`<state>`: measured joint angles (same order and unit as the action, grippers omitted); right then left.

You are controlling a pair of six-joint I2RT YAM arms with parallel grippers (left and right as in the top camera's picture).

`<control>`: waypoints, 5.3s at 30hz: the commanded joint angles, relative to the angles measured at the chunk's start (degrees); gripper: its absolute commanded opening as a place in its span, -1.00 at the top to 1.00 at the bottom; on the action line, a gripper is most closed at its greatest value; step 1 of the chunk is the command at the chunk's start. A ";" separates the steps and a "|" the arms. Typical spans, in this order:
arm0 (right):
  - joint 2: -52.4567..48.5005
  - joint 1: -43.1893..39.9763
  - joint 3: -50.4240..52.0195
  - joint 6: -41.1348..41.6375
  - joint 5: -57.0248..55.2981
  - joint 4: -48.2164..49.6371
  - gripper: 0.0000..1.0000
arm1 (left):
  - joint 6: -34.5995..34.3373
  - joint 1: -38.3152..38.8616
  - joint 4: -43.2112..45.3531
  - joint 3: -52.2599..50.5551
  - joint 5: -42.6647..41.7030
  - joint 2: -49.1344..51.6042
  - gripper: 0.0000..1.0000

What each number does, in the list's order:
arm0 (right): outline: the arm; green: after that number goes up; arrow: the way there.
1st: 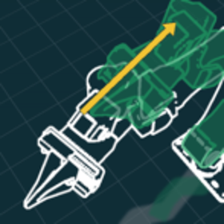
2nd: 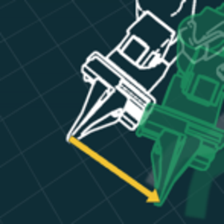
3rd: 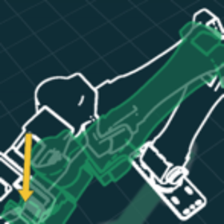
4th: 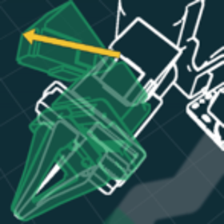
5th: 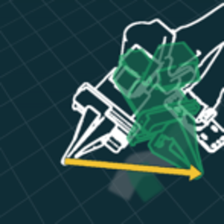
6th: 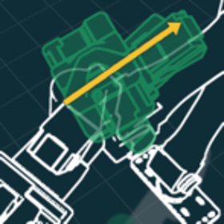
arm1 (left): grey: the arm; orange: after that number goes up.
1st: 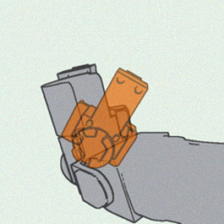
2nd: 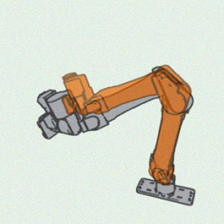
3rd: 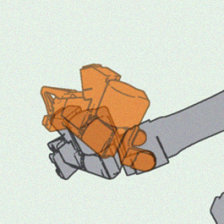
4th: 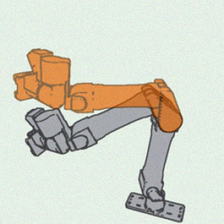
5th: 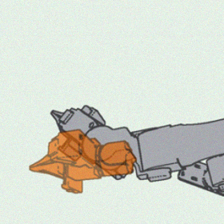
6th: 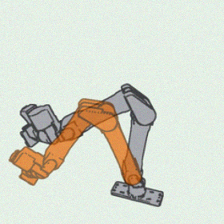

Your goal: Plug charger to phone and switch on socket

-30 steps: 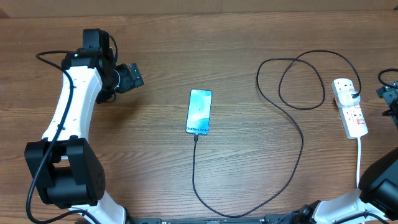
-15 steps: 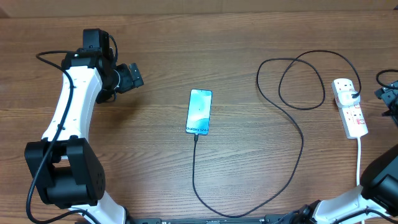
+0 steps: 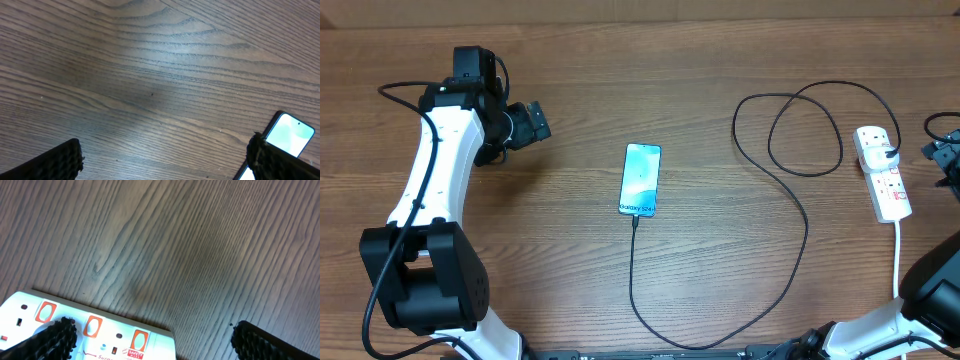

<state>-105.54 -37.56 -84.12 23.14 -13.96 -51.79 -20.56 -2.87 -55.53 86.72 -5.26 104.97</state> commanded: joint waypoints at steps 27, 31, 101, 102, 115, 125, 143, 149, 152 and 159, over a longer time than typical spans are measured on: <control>-1.92 -4.96 3.82 -4.44 4.72 5.97 -1.00 | 1.29 0.28 0.07 0.44 0.83 -0.04 -1.00; -1.92 -6.34 4.26 -7.43 10.05 7.17 -1.00 | 1.29 0.28 0.07 0.44 0.83 -0.04 -1.00; -1.97 -6.64 4.72 -11.21 10.67 6.01 -1.00 | 1.29 0.28 0.07 0.44 0.85 -0.04 -0.99; -1.97 -6.67 5.57 -11.21 10.67 6.01 -1.00 | 1.29 0.28 0.07 0.44 0.83 -0.04 -1.00; -1.97 -6.14 11.37 -13.09 17.94 13.20 -1.00 | 1.29 0.28 0.07 0.44 0.85 -0.04 -1.00; -1.97 -5.51 11.41 -14.71 17.92 15.56 -1.00 | 1.29 0.28 0.07 0.44 0.85 -0.04 -1.00; -2.03 -4.50 11.98 -15.96 17.68 15.76 -0.99 | 1.29 0.28 0.07 0.44 0.85 -0.04 -1.00; -2.29 -4.50 13.75 -15.96 17.68 17.40 -0.99 | 1.29 0.28 0.07 0.44 0.85 -0.04 -1.00; -2.29 -4.50 14.01 -15.96 17.70 18.12 -1.00 | 1.29 0.28 0.07 0.44 0.85 -0.04 -1.00; -3.10 -4.50 14.01 -16.00 17.68 19.37 -1.00 | 1.29 0.28 0.07 0.44 0.83 -0.04 -1.00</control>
<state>-107.48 -42.24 -70.67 7.46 4.19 -33.41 -20.56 -2.87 -55.53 86.72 -5.26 104.97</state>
